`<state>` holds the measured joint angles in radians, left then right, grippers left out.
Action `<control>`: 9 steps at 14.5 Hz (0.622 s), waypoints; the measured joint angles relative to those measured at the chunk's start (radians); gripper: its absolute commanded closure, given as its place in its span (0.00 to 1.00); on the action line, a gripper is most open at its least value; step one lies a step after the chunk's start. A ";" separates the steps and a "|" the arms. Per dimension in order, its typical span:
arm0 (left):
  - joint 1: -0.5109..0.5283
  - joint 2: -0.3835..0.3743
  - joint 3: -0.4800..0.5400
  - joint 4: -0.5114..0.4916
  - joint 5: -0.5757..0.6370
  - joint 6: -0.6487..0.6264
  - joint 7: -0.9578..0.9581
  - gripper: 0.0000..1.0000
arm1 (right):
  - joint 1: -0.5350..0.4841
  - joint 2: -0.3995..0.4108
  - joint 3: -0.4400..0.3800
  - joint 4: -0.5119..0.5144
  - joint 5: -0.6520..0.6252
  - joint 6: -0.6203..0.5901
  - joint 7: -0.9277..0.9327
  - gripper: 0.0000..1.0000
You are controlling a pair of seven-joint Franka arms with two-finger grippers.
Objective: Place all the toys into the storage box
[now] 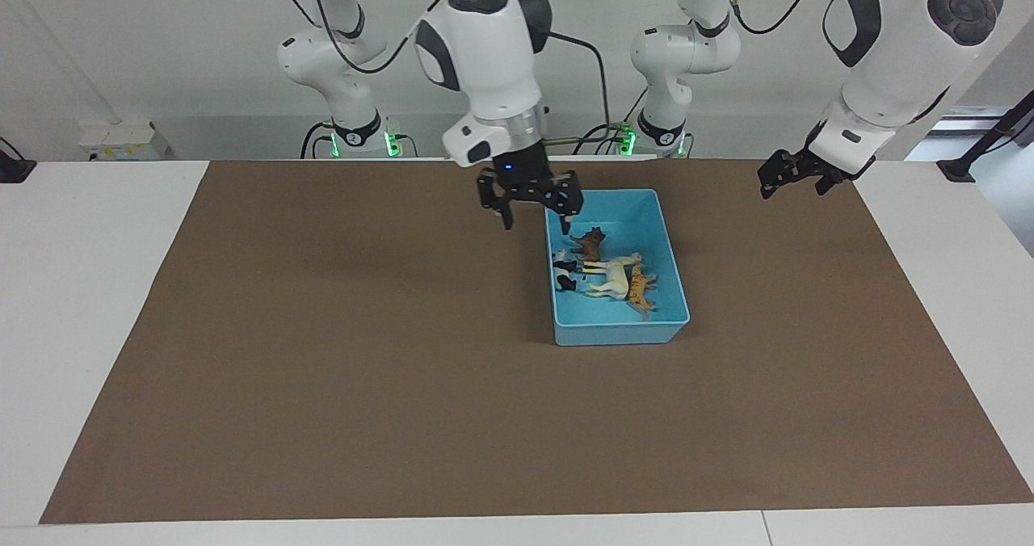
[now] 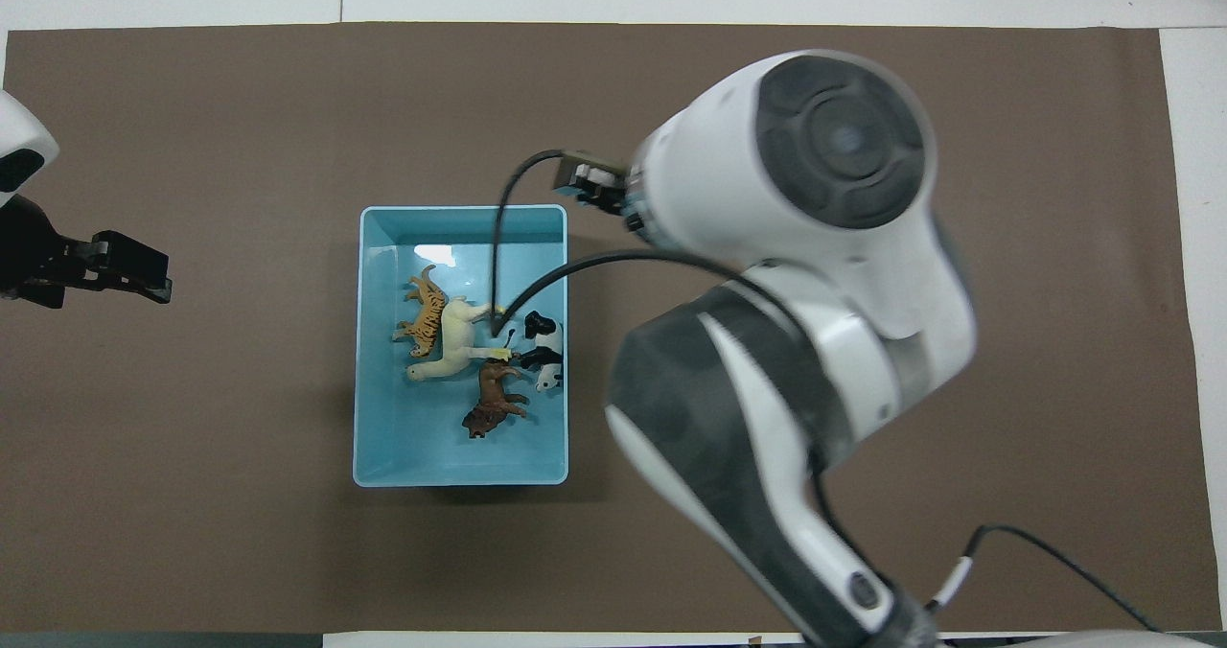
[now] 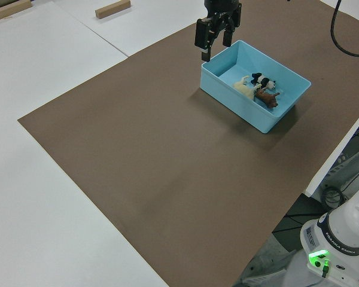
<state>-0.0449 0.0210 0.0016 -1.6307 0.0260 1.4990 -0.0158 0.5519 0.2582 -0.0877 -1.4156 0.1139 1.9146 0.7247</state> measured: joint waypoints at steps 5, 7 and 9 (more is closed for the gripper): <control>0.001 -0.001 0.011 0.000 0.000 0.000 0.000 0.00 | -0.313 -0.039 -0.003 -0.047 -0.080 -0.070 -0.625 0.00; 0.001 -0.001 0.011 0.000 0.000 0.000 0.000 0.00 | -0.411 -0.041 -0.003 -0.062 -0.087 -0.111 -0.741 0.00; 0.001 -0.001 0.011 0.000 0.000 0.000 0.000 0.00 | -0.477 -0.062 -0.002 -0.079 -0.088 -0.158 -0.780 0.00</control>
<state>-0.0440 0.0197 0.0126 -1.6307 0.0260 1.4993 -0.0158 0.0751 0.1958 -0.0901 -1.4946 0.0263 1.7570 -0.0550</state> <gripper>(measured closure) 0.000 0.000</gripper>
